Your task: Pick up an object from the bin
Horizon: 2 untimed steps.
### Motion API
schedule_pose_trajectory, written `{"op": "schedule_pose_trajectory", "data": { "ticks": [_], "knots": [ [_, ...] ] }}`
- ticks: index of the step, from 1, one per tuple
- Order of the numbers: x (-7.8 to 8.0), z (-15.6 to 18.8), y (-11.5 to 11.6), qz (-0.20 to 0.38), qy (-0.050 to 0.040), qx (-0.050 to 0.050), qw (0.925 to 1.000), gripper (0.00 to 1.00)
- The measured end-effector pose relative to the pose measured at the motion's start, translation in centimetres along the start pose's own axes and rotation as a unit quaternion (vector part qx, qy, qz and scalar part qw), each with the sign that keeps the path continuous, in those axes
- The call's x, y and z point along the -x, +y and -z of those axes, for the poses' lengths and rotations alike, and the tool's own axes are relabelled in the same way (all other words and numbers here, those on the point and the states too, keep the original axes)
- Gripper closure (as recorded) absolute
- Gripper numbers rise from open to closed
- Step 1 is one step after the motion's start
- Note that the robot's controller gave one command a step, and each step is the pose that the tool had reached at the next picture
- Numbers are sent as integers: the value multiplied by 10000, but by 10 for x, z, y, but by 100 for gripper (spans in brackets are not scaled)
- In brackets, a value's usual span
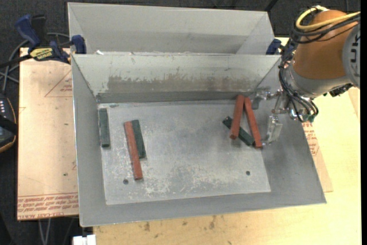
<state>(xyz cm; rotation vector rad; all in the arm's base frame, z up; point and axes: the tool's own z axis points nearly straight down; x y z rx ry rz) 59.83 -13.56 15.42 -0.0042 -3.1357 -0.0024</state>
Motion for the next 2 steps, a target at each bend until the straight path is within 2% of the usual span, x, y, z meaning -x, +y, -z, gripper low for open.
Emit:
{"op": "schedule_pose_trajectory", "data": {
  "ticks": [1, 2],
  "knots": [
    [-33, -25, 5, -15, -10, 1, 10000, 0],
    [-21, -87, 7, -686, -19, 6, 9976, 0]
  ]
}}
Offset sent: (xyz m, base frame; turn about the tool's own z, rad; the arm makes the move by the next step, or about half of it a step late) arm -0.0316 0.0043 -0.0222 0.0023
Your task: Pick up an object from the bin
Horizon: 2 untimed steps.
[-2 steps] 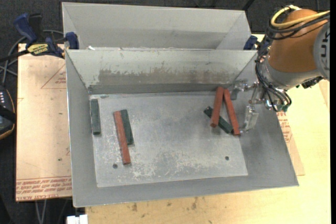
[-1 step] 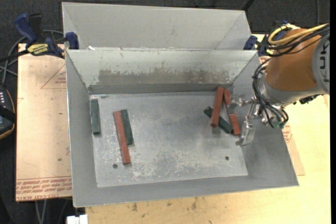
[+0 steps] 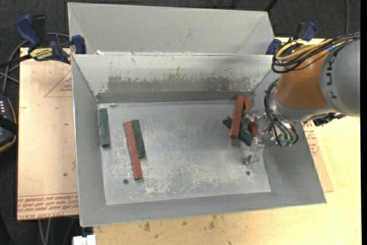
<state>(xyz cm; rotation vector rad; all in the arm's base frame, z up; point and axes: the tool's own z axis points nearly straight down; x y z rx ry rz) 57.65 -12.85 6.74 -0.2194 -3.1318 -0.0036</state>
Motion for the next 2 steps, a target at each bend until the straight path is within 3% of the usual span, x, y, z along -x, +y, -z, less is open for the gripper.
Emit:
{"op": "schedule_pose_trajectory", "data": {
  "ticks": [1, 2],
  "knots": [
    [1, 2, 0, 7, -18, -8, 10000, 100],
    [40, 8, 50, -148, -50, 8, 9999, 100]
  ]
}}
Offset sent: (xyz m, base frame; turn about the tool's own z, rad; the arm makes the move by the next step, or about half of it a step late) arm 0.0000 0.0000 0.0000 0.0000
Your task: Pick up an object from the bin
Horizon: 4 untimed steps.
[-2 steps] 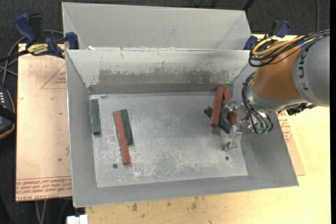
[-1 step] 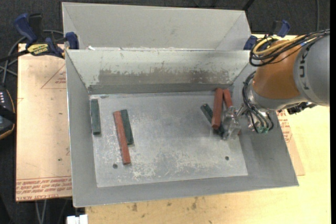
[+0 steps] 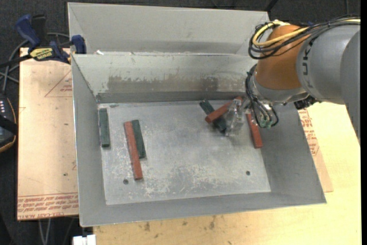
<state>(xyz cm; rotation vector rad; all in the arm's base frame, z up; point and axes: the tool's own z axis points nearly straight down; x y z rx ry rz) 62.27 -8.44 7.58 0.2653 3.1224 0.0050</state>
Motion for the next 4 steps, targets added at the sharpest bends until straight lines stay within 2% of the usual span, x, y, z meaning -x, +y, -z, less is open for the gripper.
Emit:
{"op": "schedule_pose_trajectory", "data": {
  "ticks": [1, 2, 3, 4],
  "knots": [
    [17, 3, 90, 255, -34, -25, 9997, 100],
    [9, -4, 89, 259, 110, -25, 9996, 0],
    [6, 8, 157, -106, 77, -17, 9999, 0],
    [-17, 6, 292, -449, 32, -17, 9990, 0]
  ]
}}
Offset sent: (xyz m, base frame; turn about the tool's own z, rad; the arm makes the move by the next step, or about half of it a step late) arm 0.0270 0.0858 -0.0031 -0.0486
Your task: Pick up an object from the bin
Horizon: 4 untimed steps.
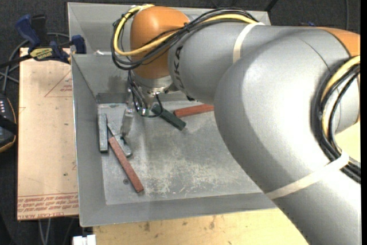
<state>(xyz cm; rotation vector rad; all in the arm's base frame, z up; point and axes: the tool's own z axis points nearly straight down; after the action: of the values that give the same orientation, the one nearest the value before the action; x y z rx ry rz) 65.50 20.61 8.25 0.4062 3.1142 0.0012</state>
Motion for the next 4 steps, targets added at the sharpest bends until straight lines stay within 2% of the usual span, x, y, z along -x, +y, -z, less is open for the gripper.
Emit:
{"op": "schedule_pose_trajectory", "data": {
  "ticks": [1, 2, 3, 4],
  "knots": [
    [19, -8, -70, 539, 17, -15, 9985, 0],
    [9, -4, -145, -309, 2, -10, 9995, 0],
    [45, -3, -193, -638, -22, -3, 9980, 0],
    [9, -12, -149, 129, -1, 3, 9999, 0]
  ]
}}
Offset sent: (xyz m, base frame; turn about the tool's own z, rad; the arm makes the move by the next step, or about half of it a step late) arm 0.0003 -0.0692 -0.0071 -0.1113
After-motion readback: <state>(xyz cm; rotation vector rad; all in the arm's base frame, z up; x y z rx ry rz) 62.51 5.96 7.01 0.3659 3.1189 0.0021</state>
